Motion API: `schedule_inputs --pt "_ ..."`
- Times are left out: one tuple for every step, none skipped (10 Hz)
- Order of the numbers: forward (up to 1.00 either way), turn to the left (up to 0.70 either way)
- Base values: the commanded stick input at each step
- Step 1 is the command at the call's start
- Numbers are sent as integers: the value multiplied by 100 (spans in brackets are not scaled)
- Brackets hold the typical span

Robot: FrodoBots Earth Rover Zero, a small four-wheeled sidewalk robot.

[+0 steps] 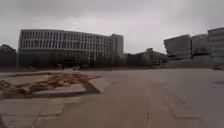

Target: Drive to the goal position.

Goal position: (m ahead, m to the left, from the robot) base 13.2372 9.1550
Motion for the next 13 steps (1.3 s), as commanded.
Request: schedule_inputs --pt "70 -12" --pt "70 -10" --pt "70 -1" --pt "70 -6" --pt "70 -10" --pt "70 0" --pt "70 0" --pt "70 0" --pt "70 0" --pt "70 0" --pt "70 0" --pt "70 0" --pt "70 0"
